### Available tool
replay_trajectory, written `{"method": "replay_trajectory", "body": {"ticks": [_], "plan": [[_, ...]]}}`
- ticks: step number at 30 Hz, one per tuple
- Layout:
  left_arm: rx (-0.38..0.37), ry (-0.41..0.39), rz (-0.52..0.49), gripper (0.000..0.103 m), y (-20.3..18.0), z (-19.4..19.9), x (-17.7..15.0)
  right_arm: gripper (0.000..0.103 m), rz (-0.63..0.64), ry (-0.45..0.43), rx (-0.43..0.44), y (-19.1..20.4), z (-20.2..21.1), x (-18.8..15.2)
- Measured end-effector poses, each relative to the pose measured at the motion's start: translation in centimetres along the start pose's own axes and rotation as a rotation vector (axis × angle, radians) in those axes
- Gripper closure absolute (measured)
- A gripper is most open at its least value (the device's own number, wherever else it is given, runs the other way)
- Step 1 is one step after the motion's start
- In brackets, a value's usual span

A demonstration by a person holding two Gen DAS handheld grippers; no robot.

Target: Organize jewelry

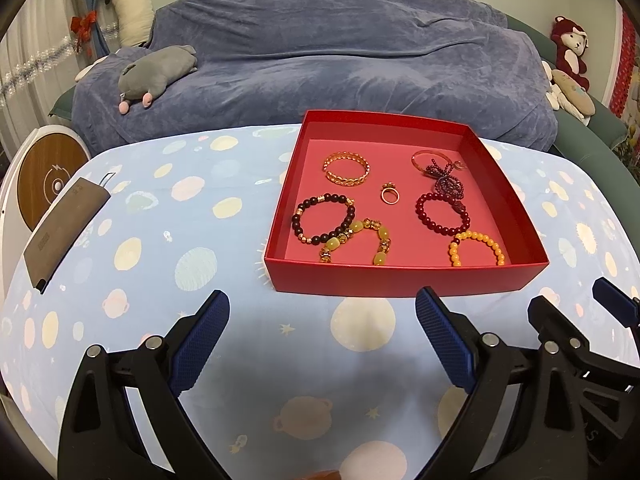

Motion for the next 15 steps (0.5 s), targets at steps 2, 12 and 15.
{"method": "replay_trajectory", "body": {"ticks": [2,12,15], "plan": [[0.001,0.001,0.001,0.013,0.07,-0.06,-0.03,0.02,0.001,0.001,0.0,-0.03,0.03,0.0],[0.01,-0.003,0.001,0.013,0.07,-0.01,-0.15,0.02,0.001,0.003,0.001,0.02,-0.15,-0.05],[0.017,-0.006,0.003,0.013,0.1,0.1,-0.21,0.02,-0.001,0.002,0.002,0.0,-0.12,-0.04]]}}
Point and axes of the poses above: each gripper's, at about its wrist camera, not at the fingertips, and z roughly against the way its jaws point, y to its left, x to its top, the point moved 2 cm from there along -z, roughly the way its jaws point, and after that the axes turned 5 degrees about y, right-handed, at the moved point
